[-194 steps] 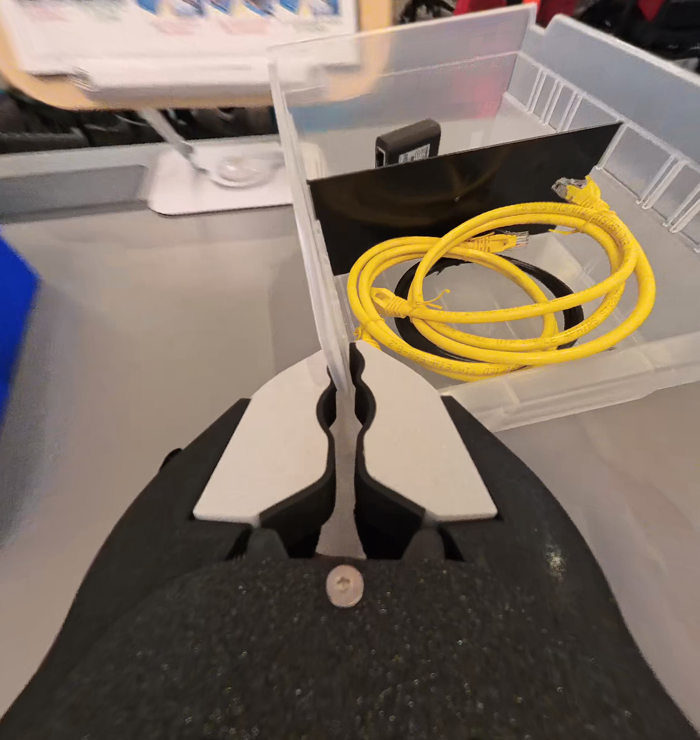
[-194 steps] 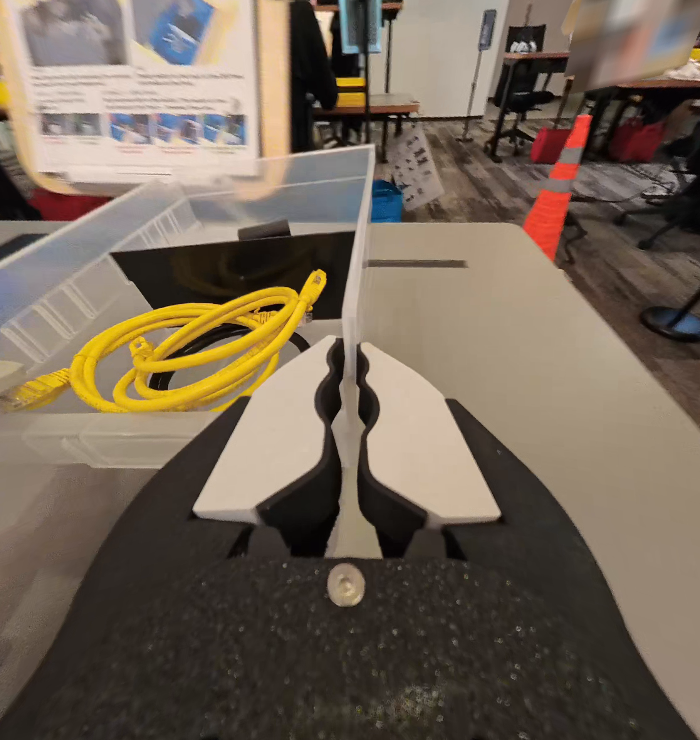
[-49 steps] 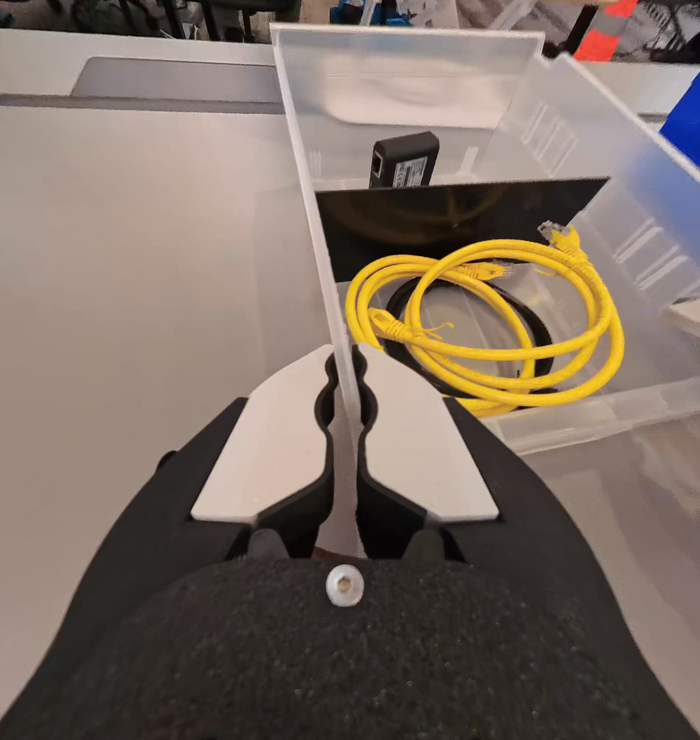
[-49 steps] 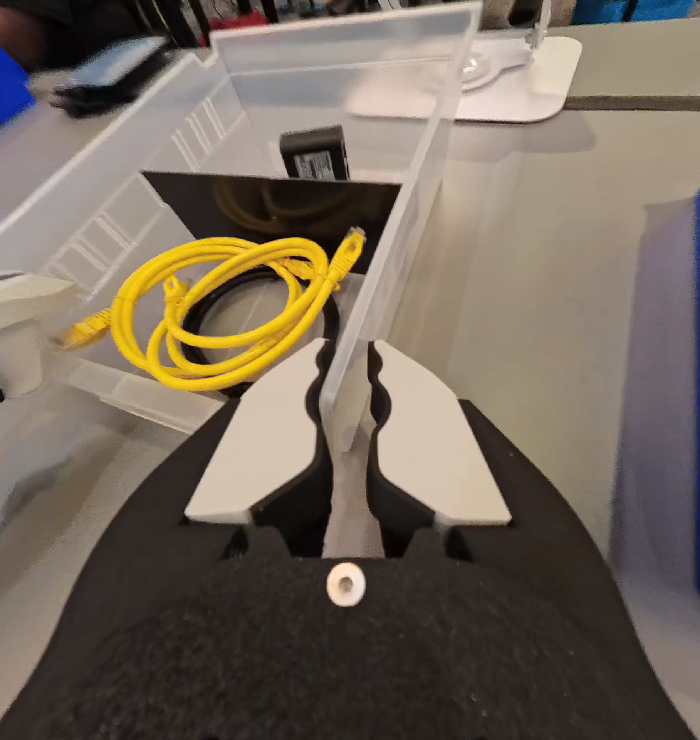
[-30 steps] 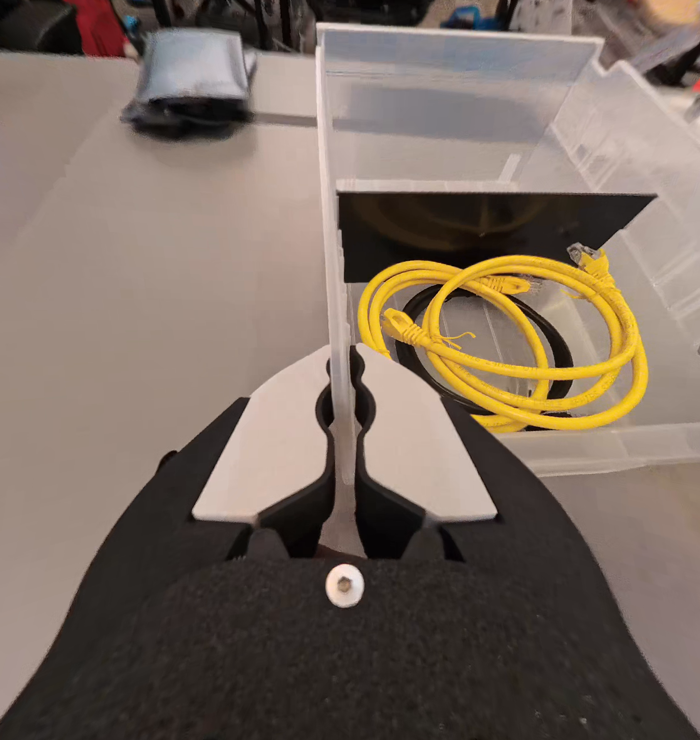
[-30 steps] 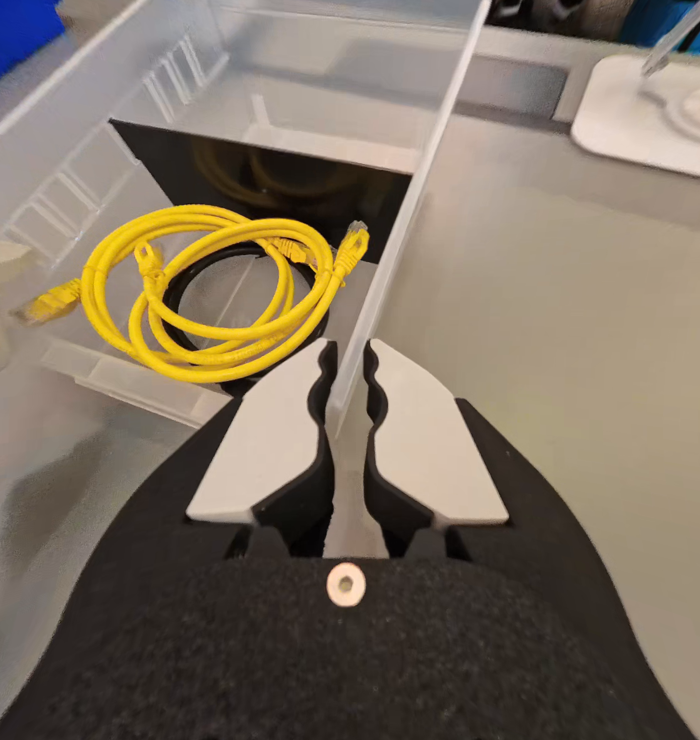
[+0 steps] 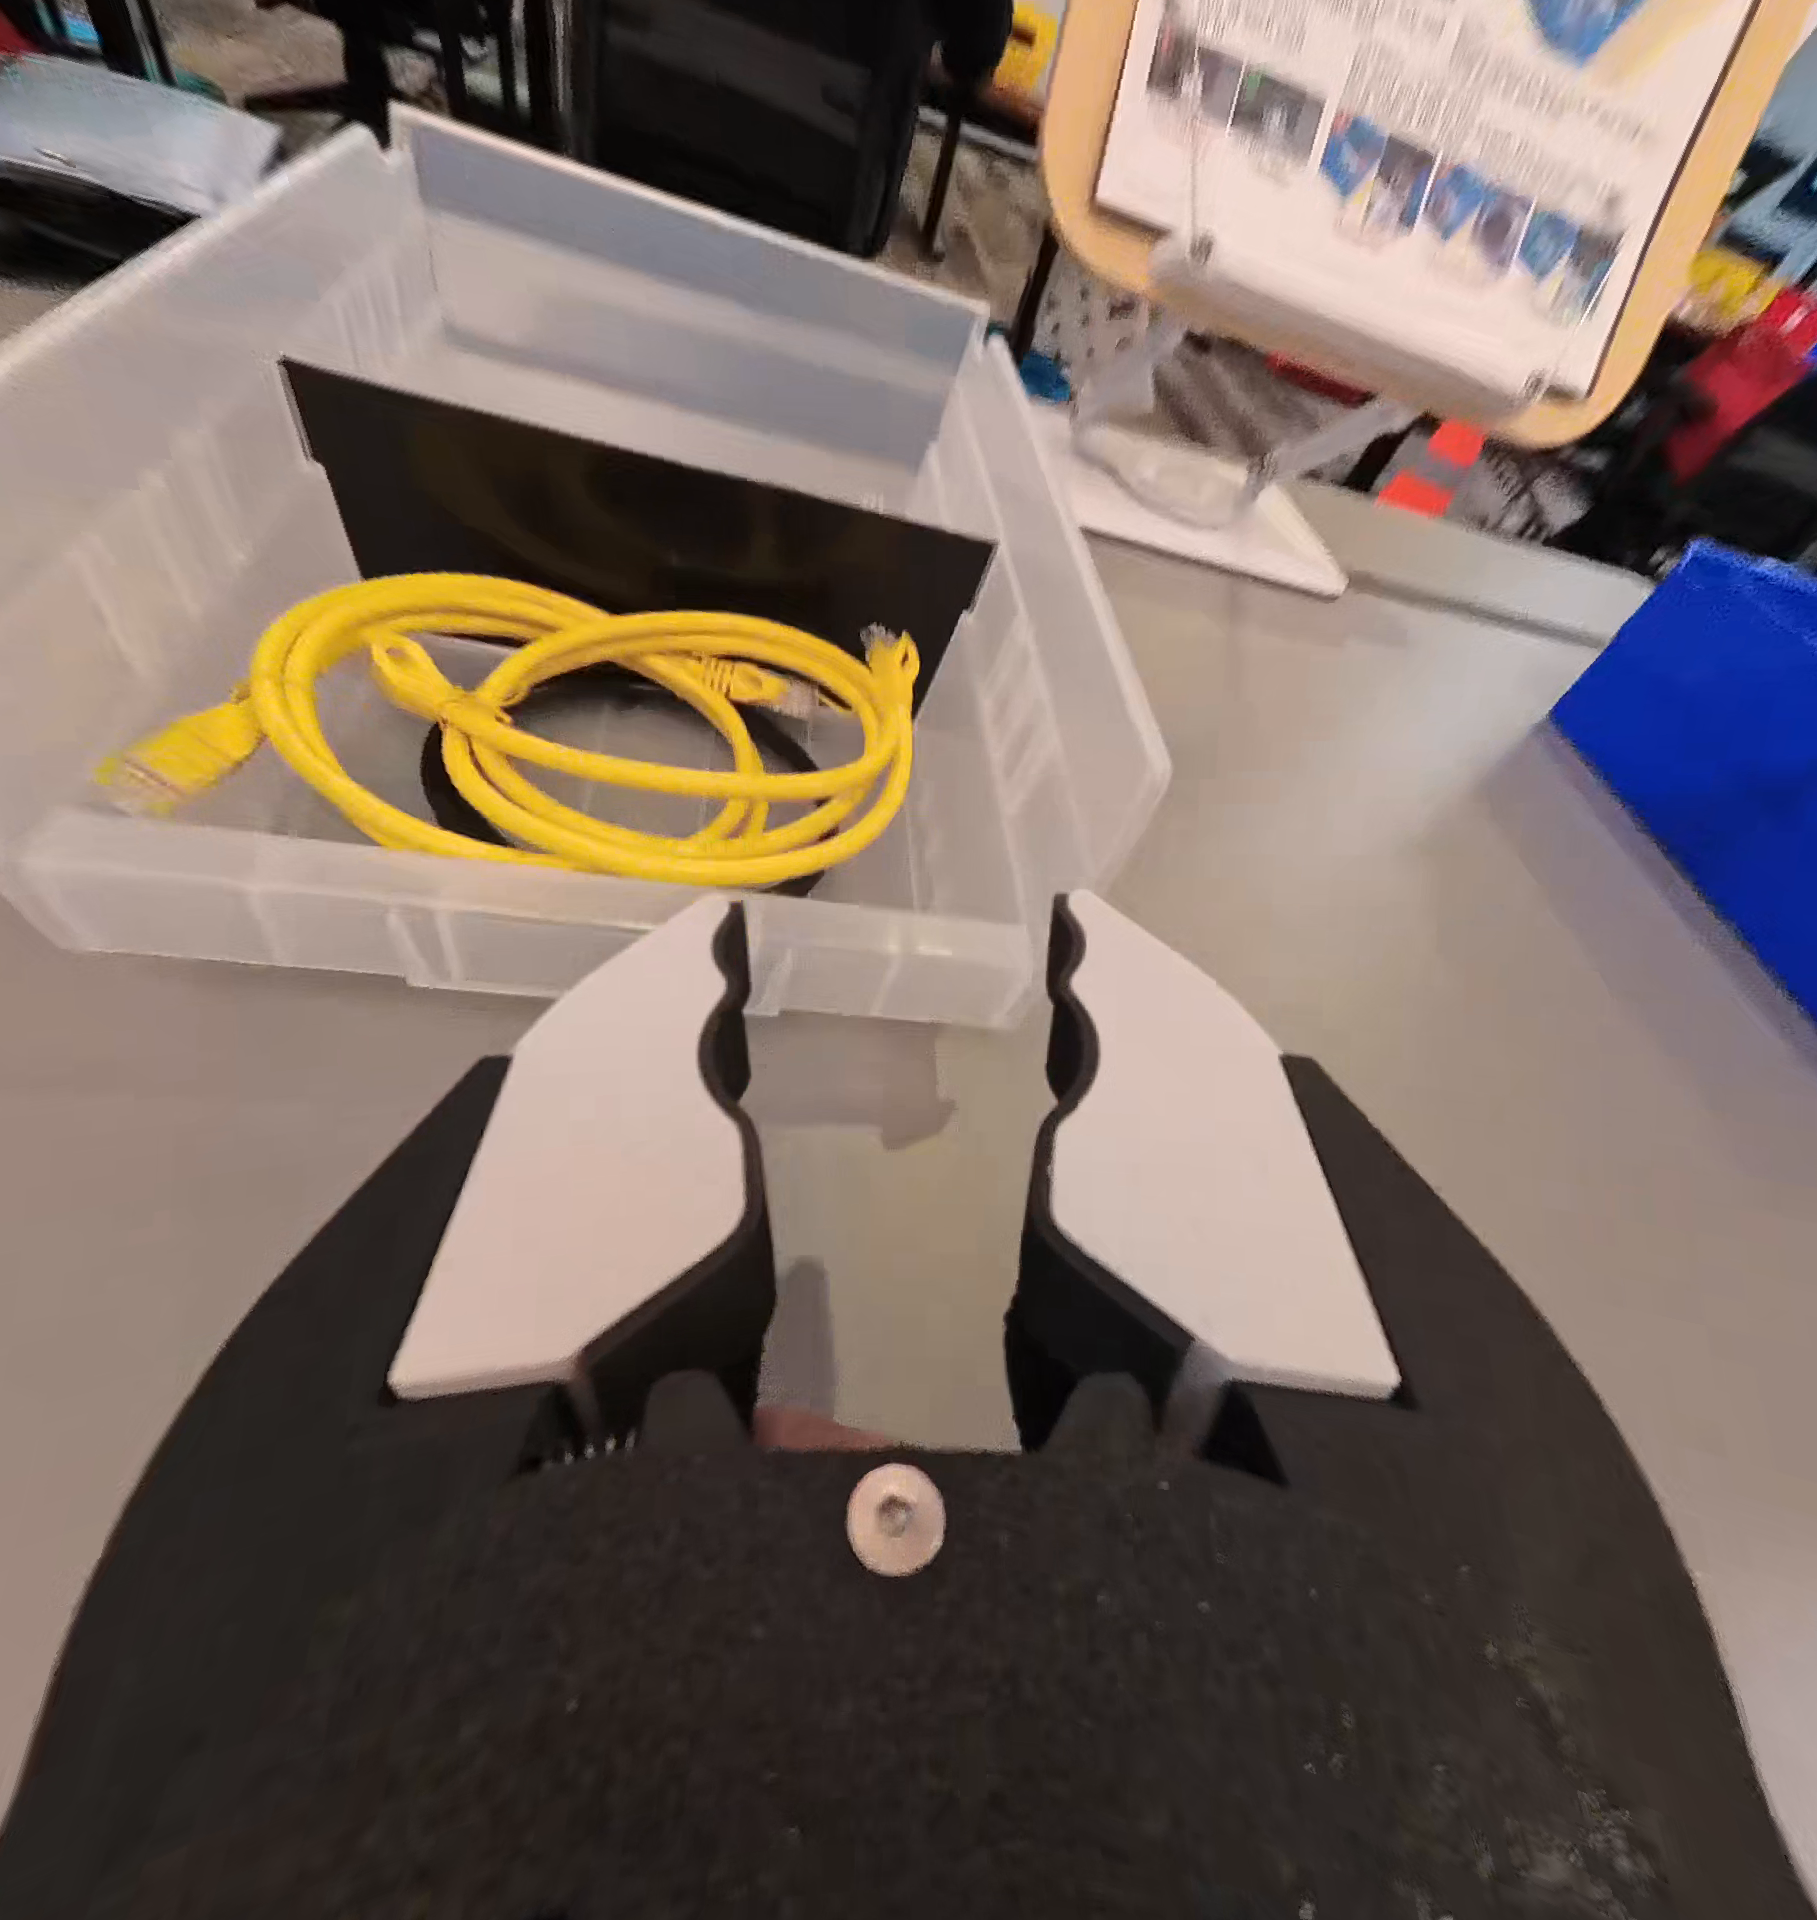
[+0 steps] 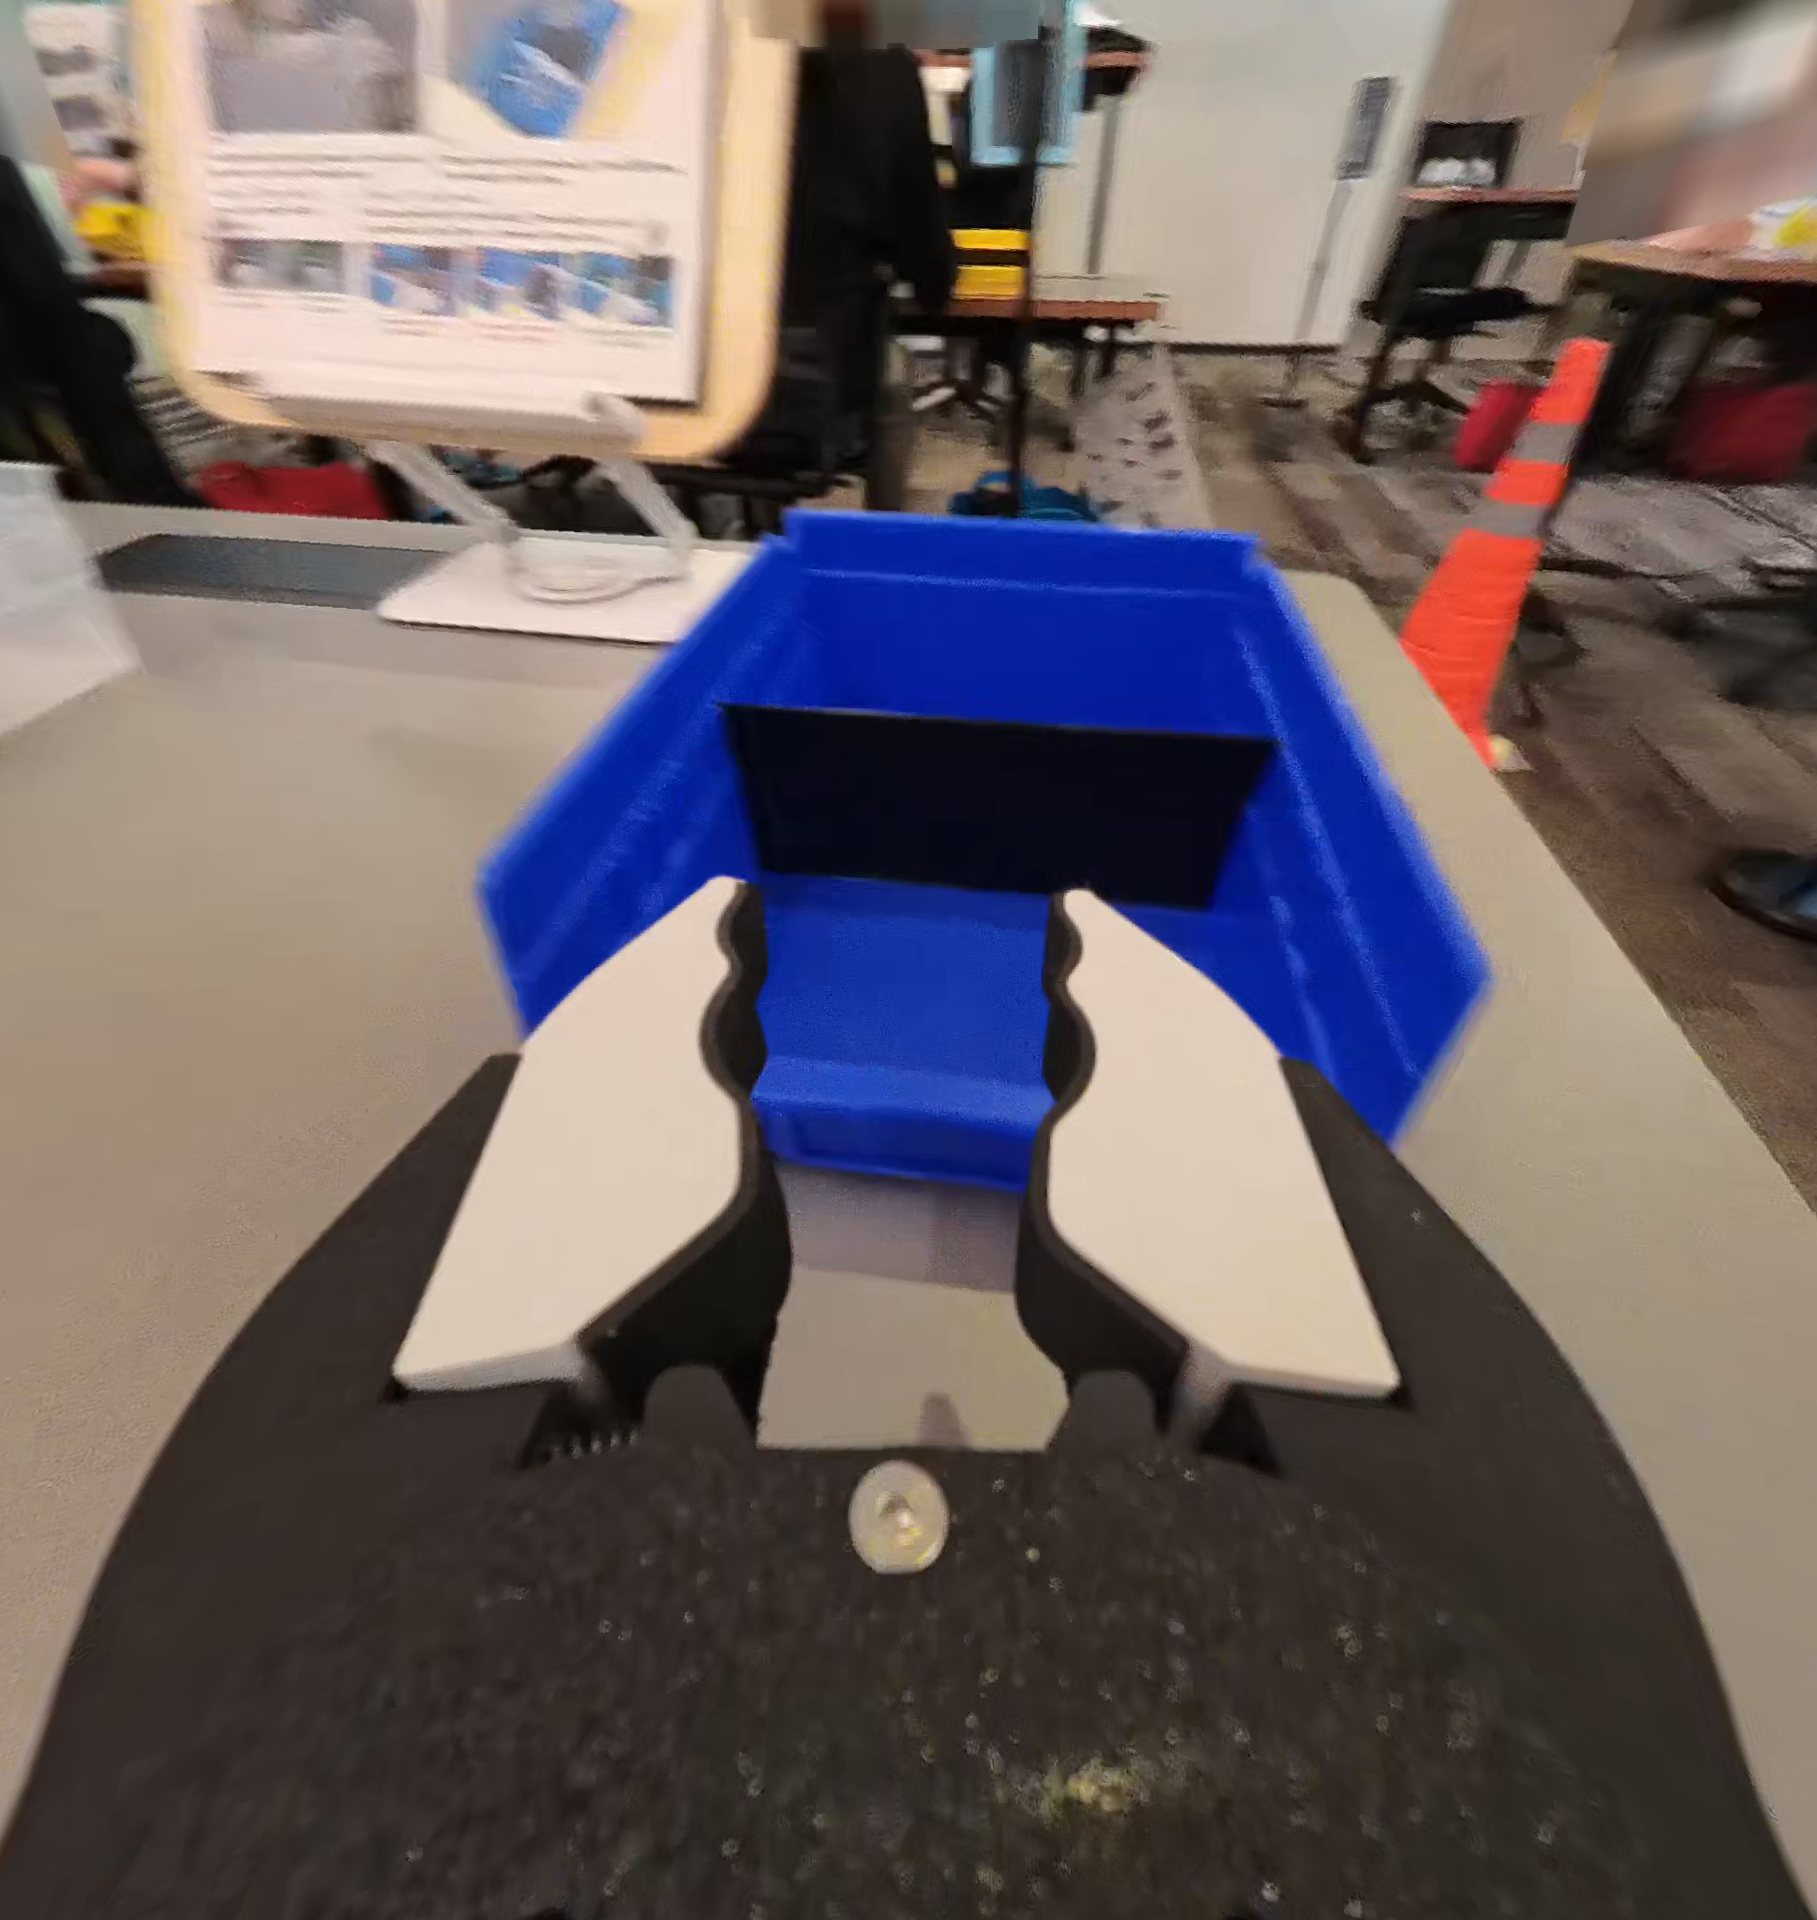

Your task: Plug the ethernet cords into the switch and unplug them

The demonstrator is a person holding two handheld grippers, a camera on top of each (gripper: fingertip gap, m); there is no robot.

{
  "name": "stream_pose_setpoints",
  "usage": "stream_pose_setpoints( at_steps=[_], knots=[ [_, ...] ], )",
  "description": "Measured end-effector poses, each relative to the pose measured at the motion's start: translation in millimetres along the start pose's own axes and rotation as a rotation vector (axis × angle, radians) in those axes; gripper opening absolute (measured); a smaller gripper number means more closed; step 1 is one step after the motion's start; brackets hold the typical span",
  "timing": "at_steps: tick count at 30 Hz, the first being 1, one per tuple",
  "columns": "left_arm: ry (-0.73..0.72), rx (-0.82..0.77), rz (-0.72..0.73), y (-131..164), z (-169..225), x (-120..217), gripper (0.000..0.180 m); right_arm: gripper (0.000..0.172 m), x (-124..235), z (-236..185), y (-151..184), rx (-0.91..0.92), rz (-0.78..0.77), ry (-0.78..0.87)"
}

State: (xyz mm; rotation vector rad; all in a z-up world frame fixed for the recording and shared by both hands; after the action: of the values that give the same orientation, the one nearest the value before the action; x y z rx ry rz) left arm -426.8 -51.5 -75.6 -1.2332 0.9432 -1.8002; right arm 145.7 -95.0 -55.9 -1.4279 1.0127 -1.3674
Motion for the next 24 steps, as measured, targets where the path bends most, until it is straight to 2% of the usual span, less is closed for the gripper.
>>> stream_pose_setpoints(
  at_steps=[4, 9, 15, 24],
  knots=[
    [-0.021, -0.067, -0.009, 1, 0, -2, 0.056, 0.052, -11, 19, 13, -0.1, -0.058, -0.004],
    [-0.015, -0.094, -0.068, 7, -1, -6, 0.058, 0.048, -19, 10, 16, -0.004, -0.077, 0.005],
    [-0.054, -0.232, -0.087, 10, 5, -8, 0.058, 0.044, -22, 2, 15, 0.034, -0.073, -0.016],
    [0.04, -0.174, -0.126, 13, -6, -5, 0.057, 0.043, -35, -12, 14, 0.083, -0.069, -0.078]
  ],
)
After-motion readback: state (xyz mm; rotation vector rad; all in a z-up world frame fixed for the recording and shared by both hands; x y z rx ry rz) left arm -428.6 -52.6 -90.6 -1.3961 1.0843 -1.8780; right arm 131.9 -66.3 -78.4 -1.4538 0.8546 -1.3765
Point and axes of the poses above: each gripper's, where its closed fingertips meet, x back along the fingers, y out of its underside, z = x × y across the jaws, the point moved 10 cm from there along x, back along the fingers, and after that the axes turned 5 degrees about -z, right-handed, at the moved point
